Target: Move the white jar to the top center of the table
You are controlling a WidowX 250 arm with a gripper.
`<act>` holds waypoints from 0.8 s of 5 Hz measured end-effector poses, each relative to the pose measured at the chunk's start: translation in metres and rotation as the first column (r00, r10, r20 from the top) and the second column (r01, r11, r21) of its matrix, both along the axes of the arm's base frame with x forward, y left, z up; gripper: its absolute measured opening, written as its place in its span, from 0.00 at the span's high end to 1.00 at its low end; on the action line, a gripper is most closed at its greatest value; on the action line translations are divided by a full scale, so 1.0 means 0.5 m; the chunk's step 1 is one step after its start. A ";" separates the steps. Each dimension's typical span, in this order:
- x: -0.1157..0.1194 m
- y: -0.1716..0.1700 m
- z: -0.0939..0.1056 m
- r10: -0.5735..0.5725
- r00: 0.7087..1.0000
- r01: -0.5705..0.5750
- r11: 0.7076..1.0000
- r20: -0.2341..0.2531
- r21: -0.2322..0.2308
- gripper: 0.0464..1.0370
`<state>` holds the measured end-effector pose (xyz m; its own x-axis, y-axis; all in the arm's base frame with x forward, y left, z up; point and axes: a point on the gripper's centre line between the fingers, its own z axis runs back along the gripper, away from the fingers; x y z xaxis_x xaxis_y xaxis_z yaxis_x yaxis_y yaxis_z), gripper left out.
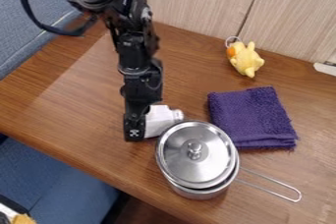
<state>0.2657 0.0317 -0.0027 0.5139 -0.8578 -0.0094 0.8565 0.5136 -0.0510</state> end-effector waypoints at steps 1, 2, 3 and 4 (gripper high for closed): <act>0.012 0.011 0.029 0.063 0.998 -0.063 0.998 0.029 -0.003 0.30; 0.040 0.031 0.085 0.140 0.986 -0.141 0.990 0.088 0.002 0.30; 0.092 0.040 0.133 0.172 0.974 -0.172 0.985 0.148 -0.012 0.30; 0.160 0.055 0.147 0.206 0.966 -0.207 0.978 0.153 -0.007 0.30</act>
